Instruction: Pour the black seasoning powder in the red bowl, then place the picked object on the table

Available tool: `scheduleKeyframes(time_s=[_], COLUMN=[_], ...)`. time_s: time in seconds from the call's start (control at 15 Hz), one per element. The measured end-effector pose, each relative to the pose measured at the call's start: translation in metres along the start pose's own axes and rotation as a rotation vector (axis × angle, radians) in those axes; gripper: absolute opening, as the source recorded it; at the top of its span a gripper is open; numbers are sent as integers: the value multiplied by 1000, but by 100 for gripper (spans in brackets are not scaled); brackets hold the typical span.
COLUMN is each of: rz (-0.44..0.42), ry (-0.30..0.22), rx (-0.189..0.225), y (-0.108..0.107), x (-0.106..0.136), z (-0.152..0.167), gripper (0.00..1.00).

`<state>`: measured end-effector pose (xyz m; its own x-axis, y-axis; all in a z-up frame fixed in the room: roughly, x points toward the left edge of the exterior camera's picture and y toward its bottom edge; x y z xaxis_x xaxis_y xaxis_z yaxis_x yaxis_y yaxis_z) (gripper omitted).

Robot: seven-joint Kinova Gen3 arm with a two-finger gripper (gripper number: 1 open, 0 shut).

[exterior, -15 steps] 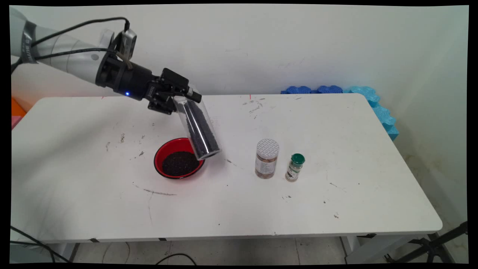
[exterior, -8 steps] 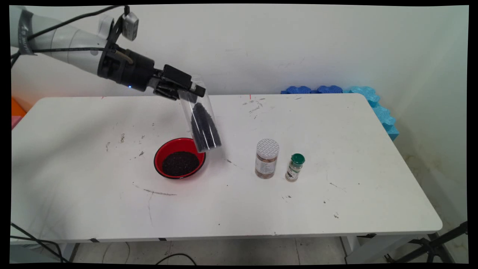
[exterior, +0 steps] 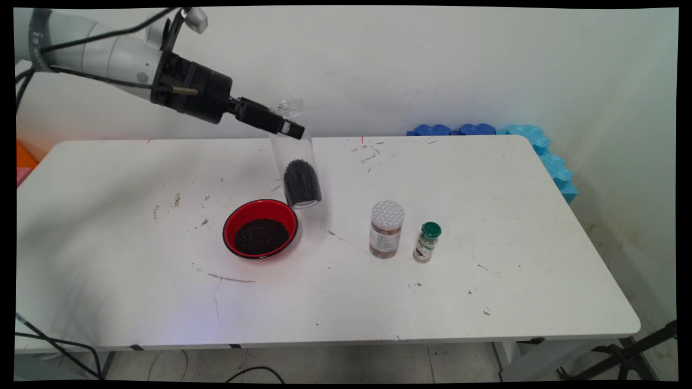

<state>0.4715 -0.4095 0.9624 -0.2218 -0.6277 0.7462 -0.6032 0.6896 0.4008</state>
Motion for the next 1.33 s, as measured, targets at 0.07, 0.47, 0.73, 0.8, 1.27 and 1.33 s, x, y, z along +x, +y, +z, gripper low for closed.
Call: scheduleKeyframes(time_s=[0.07, 0.47, 0.73, 0.8, 1.27, 1.33], rz=[62, 340, 423, 432, 458, 454], ry=[-3, -11, -10, -10, -15, -16], rx=[1, 26, 36, 36, 39, 42], y=[1, 5, 8, 9, 12, 11], x=[1, 1, -2, -3, -20, -25], z=[2, 18, 28, 30, 55, 60], gripper=[0, 0, 0, 0, 0, 0])
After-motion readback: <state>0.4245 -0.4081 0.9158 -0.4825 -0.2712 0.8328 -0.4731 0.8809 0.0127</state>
